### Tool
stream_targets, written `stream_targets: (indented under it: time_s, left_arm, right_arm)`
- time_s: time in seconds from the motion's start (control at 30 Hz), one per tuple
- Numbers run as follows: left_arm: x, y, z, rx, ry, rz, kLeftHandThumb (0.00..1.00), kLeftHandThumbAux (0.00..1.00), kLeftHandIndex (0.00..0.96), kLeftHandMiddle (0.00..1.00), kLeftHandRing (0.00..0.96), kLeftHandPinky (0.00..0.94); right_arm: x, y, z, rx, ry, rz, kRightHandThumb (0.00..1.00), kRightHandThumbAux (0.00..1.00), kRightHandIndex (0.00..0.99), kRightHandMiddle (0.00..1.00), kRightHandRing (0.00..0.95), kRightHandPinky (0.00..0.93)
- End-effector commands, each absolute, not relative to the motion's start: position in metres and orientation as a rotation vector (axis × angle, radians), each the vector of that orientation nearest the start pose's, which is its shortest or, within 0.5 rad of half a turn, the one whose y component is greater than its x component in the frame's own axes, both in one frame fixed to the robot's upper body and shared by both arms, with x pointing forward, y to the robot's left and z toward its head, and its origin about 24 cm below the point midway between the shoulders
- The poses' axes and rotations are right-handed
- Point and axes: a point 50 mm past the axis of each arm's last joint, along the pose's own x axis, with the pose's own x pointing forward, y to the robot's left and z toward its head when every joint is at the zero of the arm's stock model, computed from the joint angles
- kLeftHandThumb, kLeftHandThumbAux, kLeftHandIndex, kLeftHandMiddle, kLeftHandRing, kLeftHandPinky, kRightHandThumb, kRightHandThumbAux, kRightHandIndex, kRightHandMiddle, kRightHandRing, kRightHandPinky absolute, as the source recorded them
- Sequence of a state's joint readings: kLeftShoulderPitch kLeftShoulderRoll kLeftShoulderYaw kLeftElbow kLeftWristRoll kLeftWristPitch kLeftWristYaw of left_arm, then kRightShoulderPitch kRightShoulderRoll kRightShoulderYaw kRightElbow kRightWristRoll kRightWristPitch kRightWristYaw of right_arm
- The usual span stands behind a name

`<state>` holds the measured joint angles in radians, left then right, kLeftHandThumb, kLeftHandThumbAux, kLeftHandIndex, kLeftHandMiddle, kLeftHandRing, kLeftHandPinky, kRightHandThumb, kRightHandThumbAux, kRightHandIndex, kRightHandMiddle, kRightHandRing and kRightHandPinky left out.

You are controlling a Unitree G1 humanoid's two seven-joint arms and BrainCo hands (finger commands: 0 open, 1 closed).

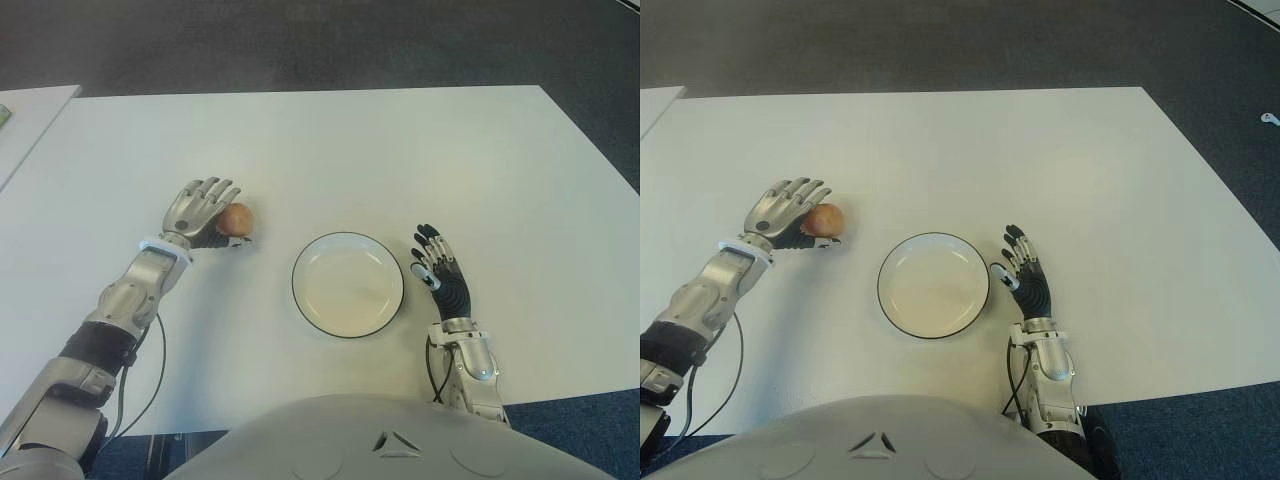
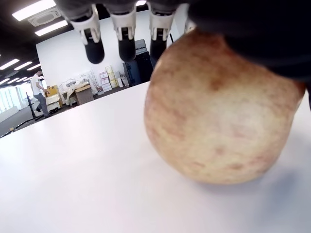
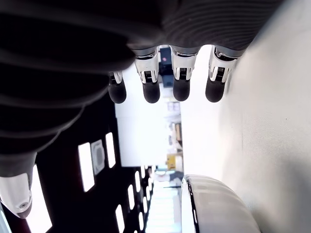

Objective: Put the apples into the plate.

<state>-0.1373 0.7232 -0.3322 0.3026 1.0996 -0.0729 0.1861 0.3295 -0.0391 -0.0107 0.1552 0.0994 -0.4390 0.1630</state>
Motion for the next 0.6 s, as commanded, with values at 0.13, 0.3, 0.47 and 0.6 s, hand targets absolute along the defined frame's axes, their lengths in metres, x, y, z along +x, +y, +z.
stream_targets:
  time_s: [0.13, 0.3, 0.47, 0.6]
  left_arm:
    - [0.259, 0.243, 0.008, 1.821, 0.017, -0.347, 0.276, 0.272, 0.000, 0.000, 0.000, 0.000]
    - [0.259, 0.246, 0.002, 1.823, 0.040, -0.355, 0.281, 0.283, 0.000, 0.000, 0.000, 0.000]
    - [0.261, 0.247, -0.002, 1.826, 0.053, -0.363, 0.285, 0.293, 0.000, 0.000, 0.000, 0.001]
    - [0.261, 0.248, -0.006, 1.828, 0.057, -0.366, 0.286, 0.296, 0.000, 0.000, 0.000, 0.004]
  right_arm:
    - [0.145, -0.180, -0.050, 0.046, 0.234, -0.005, 0.133, 0.545, 0.000, 0.000, 0.000, 0.000]
    - [0.145, -0.182, -0.049, 0.044, 0.235, -0.003, 0.133, 0.546, 0.000, 0.000, 0.000, 0.000]
    - [0.145, -0.184, -0.050, 0.042, 0.240, 0.002, 0.132, 0.541, 0.000, 0.000, 0.000, 0.000]
    - [0.145, -0.185, -0.050, 0.044, 0.242, 0.000, 0.132, 0.543, 0.000, 0.000, 0.000, 0.000]
